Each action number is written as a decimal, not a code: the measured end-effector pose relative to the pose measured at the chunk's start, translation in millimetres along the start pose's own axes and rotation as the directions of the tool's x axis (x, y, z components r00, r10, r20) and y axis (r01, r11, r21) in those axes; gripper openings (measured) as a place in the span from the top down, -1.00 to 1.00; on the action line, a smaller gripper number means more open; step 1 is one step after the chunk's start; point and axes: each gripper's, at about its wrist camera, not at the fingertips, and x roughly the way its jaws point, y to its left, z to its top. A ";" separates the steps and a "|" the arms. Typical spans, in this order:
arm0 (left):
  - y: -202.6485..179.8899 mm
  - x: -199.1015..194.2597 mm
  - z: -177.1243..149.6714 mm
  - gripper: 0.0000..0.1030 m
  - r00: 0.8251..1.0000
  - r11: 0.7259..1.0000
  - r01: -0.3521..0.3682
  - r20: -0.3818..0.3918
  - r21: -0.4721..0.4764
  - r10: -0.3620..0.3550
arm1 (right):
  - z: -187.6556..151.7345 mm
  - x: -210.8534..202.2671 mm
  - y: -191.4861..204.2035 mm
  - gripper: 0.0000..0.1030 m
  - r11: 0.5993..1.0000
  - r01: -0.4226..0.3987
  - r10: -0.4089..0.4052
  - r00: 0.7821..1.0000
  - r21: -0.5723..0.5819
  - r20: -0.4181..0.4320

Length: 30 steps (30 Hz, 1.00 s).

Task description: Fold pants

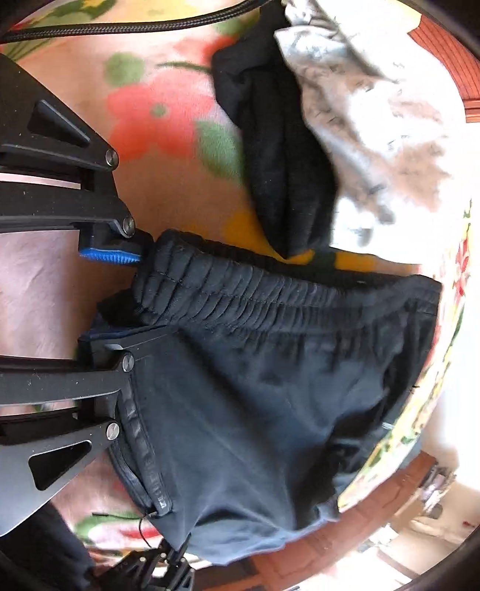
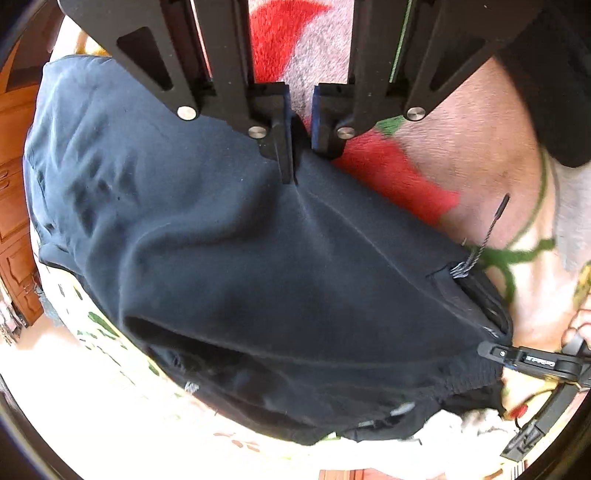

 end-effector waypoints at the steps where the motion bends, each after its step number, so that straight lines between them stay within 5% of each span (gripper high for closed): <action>1: -4.3 -7.0 0.8 0.54 1.000 1.000 -0.013 0.012 0.021 0.013 | -0.2 -7.1 -1.1 0.85 1.000 -0.003 0.003 1.000 0.009 0.010; 11: -20.1 -94.0 -18.8 0.65 0.991 0.992 -0.080 0.113 0.102 0.068 | -1.5 -86.6 6.0 0.86 0.998 -0.060 0.058 0.993 0.016 0.098; 21: 6.7 -168.2 -49.9 0.73 0.979 0.994 -0.091 0.187 0.055 0.079 | -6.4 -165.7 51.5 0.88 0.987 -0.116 0.137 0.969 -0.110 0.204; 30: -34.9 -172.1 -2.6 0.73 0.971 0.992 -0.071 0.235 0.105 0.045 | 16.1 -175.2 -13.6 0.88 0.999 -0.047 0.045 0.965 0.003 0.258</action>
